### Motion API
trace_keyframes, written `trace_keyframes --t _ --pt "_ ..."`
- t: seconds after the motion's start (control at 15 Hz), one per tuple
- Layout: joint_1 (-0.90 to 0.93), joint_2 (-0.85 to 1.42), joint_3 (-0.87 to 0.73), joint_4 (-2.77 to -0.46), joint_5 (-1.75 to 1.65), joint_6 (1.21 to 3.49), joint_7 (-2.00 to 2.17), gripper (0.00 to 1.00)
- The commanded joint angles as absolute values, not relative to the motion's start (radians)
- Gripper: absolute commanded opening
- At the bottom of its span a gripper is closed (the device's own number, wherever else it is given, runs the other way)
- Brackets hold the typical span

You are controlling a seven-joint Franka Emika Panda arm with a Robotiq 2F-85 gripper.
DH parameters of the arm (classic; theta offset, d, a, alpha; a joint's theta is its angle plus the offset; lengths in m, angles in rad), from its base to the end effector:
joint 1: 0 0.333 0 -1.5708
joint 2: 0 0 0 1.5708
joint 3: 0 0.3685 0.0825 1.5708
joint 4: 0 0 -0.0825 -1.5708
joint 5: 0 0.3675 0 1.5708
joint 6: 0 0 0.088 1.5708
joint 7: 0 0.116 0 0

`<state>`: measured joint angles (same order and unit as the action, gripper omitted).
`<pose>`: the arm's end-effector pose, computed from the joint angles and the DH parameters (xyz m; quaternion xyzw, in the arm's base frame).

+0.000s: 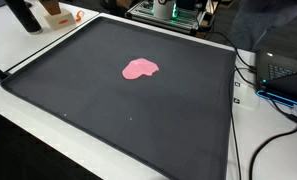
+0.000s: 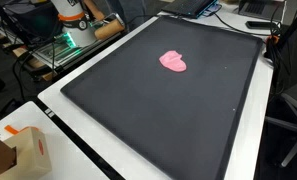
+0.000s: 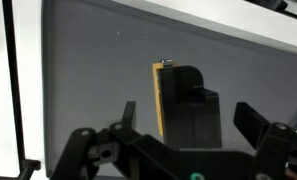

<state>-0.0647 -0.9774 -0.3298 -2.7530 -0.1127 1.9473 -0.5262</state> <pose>0.2073 -0.1110 0.5001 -0.9837 -0.1417 -0.0998 0.0473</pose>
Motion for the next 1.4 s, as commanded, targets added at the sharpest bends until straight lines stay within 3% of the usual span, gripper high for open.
trace_keyframes --t 0.0,0.53,0.6,0.67,1.07,1.13,1.33 --pt "-0.061 -0.977 -0.331 -2.752 -0.114 1.945 -0.524 1.0" --pt "-0.061 -0.978 -0.336 -2.752 -0.113 1.946 -0.529 1.0" --pt "-0.059 -0.977 -0.338 -2.75 -0.112 1.946 -0.531 0.92" --pt "-0.058 -0.976 -0.34 -2.75 -0.111 1.946 -0.533 0.75" --pt "-0.053 -0.975 -0.343 -2.748 -0.109 1.947 -0.542 0.28" --pt "-0.052 -0.975 -0.343 -2.748 -0.109 1.947 -0.543 0.23" --pt "-0.047 -0.975 -0.343 -2.748 -0.108 1.948 -0.549 0.23"
